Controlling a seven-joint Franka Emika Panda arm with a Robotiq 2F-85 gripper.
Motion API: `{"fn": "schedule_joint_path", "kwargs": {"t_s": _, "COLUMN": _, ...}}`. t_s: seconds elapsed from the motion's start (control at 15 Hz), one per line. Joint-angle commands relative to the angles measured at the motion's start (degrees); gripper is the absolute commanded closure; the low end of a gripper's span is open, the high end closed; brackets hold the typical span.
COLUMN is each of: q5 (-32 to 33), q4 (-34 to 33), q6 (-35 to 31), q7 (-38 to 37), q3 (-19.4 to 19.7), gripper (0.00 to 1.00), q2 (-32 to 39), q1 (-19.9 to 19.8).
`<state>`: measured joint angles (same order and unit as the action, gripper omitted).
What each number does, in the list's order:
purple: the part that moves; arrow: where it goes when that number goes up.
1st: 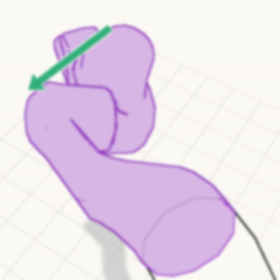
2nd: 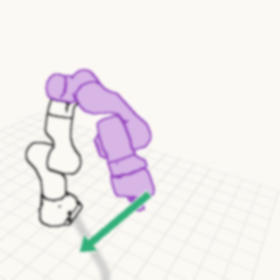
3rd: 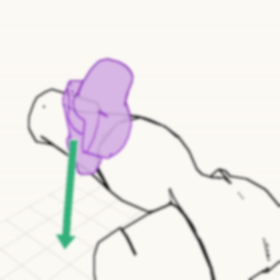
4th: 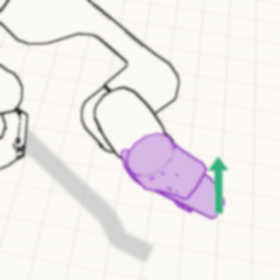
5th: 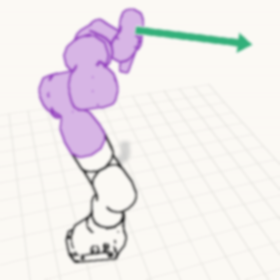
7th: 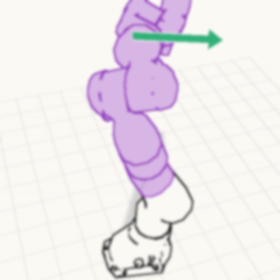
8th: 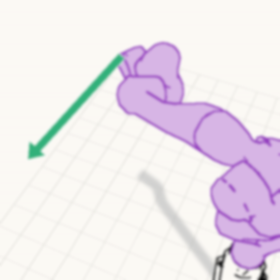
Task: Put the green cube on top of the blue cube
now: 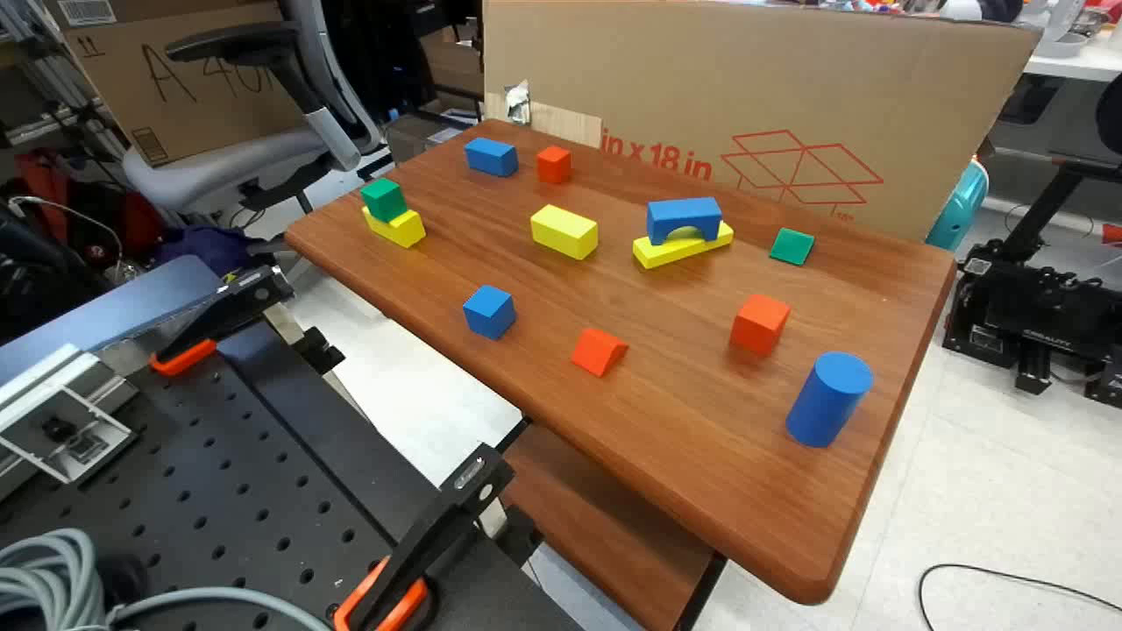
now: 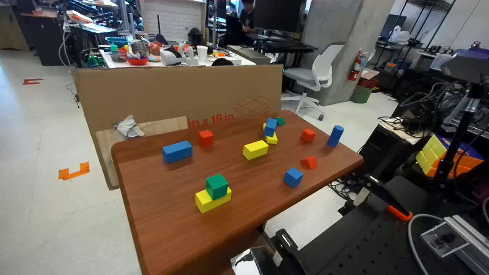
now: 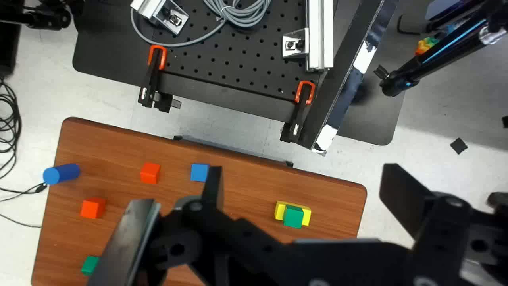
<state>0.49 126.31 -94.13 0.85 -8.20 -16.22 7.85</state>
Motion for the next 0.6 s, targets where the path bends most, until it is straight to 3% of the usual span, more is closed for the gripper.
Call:
{"fn": "schedule_joint_path", "kwargs": {"t_s": 0.0, "q5": 0.01, "q4": -0.1, "q6": 0.08, "q7": -0.04, "q3": 0.06, "gripper": 0.0, "q2": 0.03, "q1": 0.08}}
{"fn": "schedule_joint_path", "kwargs": {"t_s": 0.53, "q5": 0.75, "q4": 0.07, "q6": -0.48, "q7": -1.02, "q3": -0.23, "gripper": 0.0, "q2": 0.82, "q1": -0.05}}
